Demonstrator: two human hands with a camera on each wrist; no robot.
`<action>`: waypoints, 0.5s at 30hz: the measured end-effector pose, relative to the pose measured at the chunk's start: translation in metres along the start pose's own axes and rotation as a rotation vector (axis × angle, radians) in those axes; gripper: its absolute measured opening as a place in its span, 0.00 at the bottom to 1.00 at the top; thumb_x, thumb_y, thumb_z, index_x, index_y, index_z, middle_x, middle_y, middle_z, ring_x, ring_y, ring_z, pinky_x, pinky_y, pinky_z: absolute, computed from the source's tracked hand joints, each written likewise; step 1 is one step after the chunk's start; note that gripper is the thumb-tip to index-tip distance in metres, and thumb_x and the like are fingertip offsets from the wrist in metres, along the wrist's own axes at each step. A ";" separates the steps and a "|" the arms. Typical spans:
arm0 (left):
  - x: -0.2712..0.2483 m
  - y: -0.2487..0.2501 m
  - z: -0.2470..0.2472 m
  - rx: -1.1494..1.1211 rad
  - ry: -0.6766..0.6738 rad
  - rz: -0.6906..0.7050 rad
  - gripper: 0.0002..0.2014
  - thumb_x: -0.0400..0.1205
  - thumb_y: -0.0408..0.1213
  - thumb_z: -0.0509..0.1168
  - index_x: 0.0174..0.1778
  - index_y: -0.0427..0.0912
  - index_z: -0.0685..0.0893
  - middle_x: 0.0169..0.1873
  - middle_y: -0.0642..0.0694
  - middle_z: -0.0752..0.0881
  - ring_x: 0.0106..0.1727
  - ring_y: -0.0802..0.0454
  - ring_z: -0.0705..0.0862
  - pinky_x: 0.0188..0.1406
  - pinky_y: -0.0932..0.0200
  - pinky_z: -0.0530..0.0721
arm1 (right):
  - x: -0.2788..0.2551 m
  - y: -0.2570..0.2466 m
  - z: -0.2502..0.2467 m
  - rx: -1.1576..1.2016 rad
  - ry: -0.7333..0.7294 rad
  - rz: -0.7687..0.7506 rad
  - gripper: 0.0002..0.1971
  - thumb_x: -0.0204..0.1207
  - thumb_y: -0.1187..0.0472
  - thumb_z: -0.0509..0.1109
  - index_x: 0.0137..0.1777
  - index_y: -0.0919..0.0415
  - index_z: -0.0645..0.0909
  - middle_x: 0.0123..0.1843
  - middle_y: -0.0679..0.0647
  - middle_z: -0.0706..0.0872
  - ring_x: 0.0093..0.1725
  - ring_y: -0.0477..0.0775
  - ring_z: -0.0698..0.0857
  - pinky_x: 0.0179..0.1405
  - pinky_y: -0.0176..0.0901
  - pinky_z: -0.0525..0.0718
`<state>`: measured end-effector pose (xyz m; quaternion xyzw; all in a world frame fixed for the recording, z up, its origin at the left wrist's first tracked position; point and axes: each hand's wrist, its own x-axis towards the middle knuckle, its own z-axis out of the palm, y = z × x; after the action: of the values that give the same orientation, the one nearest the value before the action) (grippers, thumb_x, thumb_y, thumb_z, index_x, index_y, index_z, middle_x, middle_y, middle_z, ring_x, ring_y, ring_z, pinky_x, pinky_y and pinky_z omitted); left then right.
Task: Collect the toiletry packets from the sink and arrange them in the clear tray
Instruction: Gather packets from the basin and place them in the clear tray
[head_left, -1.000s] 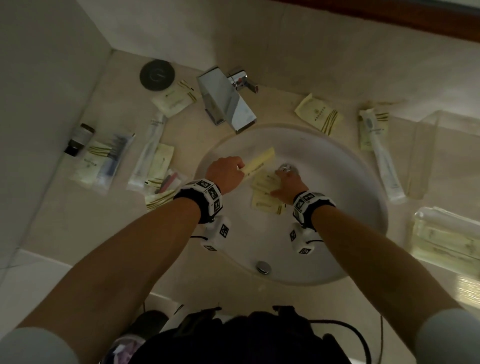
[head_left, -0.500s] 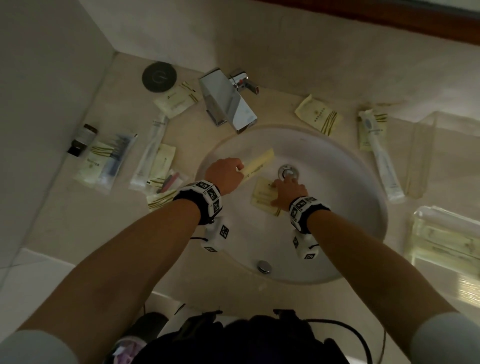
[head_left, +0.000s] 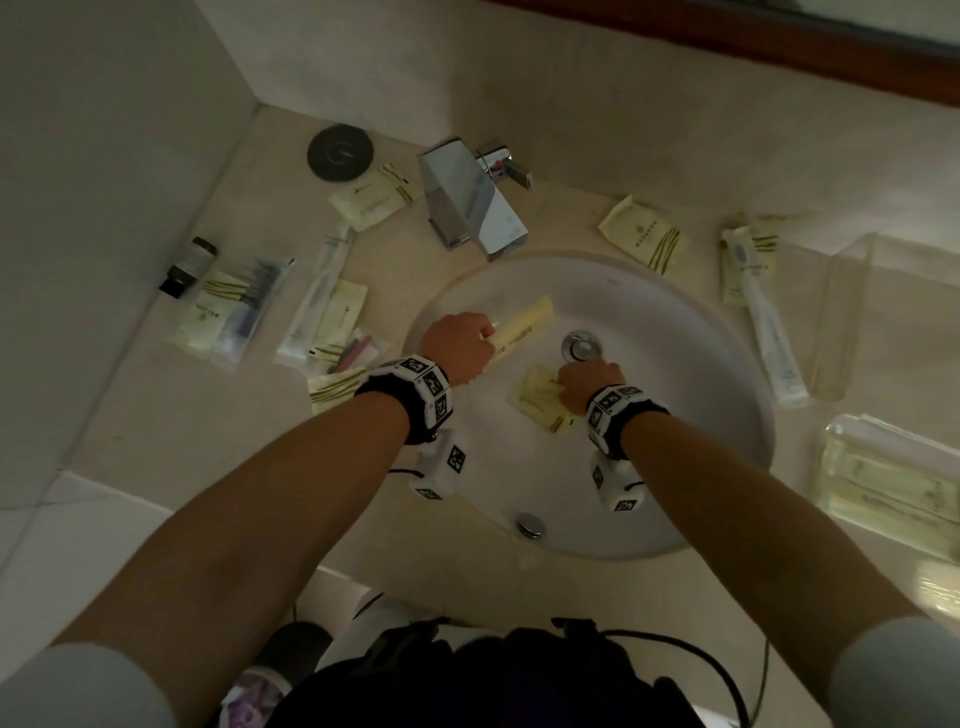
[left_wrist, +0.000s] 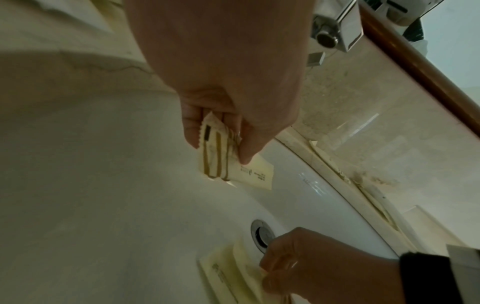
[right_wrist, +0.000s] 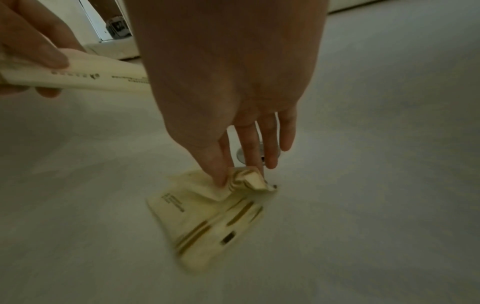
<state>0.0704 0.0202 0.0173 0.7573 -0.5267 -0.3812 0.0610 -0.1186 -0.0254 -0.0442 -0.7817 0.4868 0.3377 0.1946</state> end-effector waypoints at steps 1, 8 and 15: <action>-0.001 0.001 0.000 -0.003 -0.002 0.000 0.12 0.82 0.37 0.62 0.60 0.43 0.83 0.48 0.42 0.90 0.44 0.44 0.89 0.46 0.56 0.86 | -0.002 0.001 0.000 0.001 -0.004 0.011 0.08 0.80 0.60 0.59 0.51 0.59 0.80 0.56 0.57 0.85 0.56 0.61 0.82 0.63 0.53 0.74; -0.007 0.006 0.003 0.013 0.009 -0.006 0.13 0.81 0.38 0.63 0.60 0.45 0.83 0.50 0.43 0.89 0.47 0.45 0.88 0.49 0.55 0.86 | -0.017 0.011 0.001 0.244 -0.005 0.113 0.10 0.80 0.56 0.63 0.43 0.62 0.76 0.42 0.57 0.80 0.40 0.58 0.79 0.40 0.45 0.76; -0.014 0.018 0.013 -0.040 -0.014 0.016 0.14 0.81 0.38 0.62 0.62 0.44 0.82 0.44 0.41 0.90 0.43 0.44 0.89 0.48 0.48 0.89 | -0.030 0.024 -0.011 0.715 0.048 0.156 0.10 0.77 0.56 0.69 0.39 0.60 0.75 0.33 0.54 0.78 0.35 0.56 0.80 0.30 0.38 0.74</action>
<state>0.0463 0.0283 0.0242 0.7491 -0.5254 -0.3965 0.0752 -0.1449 -0.0243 -0.0142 -0.6324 0.6368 0.1414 0.4178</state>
